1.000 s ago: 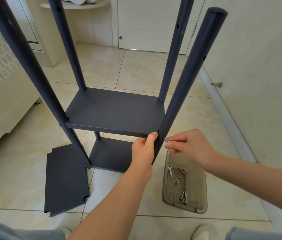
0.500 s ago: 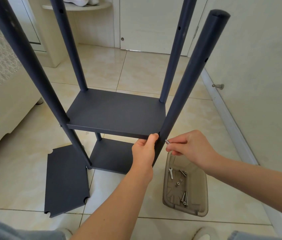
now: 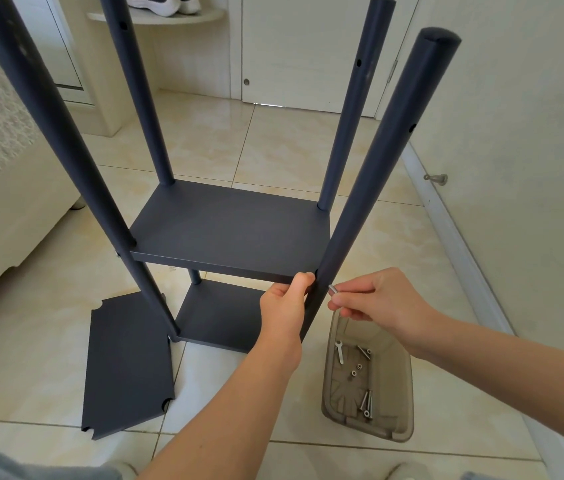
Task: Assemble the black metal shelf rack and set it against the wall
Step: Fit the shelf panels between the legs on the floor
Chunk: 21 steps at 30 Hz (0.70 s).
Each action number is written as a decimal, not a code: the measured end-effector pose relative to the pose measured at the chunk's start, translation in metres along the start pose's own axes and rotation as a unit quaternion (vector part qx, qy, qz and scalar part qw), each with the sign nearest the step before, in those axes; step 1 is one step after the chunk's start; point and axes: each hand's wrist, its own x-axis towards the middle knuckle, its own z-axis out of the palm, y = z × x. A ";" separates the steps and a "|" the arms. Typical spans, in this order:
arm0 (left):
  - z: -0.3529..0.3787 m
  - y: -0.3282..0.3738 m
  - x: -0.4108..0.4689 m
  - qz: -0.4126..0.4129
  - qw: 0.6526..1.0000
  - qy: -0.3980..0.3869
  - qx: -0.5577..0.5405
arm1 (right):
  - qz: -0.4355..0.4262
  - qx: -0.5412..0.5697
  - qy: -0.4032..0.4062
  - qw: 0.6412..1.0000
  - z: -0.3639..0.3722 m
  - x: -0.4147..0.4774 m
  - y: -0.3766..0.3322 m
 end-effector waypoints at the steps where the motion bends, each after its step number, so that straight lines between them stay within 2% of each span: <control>1: 0.000 0.001 0.000 0.003 1.000 0.000 0.001 | 0.000 0.008 0.000 1.000 0.000 0.000 0.000; 5: -0.004 0.002 0.003 0.021 1.000 0.000 0.020 | -0.024 -0.015 0.006 1.000 0.004 0.004 0.000; 9: -0.004 0.002 0.004 0.017 1.000 -0.004 0.026 | -0.067 -0.094 0.017 0.993 0.000 0.010 0.002; 14: -0.003 0.001 0.001 0.012 1.000 -0.003 0.019 | -0.140 -0.207 0.030 0.968 -0.002 0.012 0.003; 21: -0.002 0.003 -0.003 -0.007 0.999 -0.035 -0.001 | -0.149 -0.222 -0.008 0.964 -0.008 0.019 0.004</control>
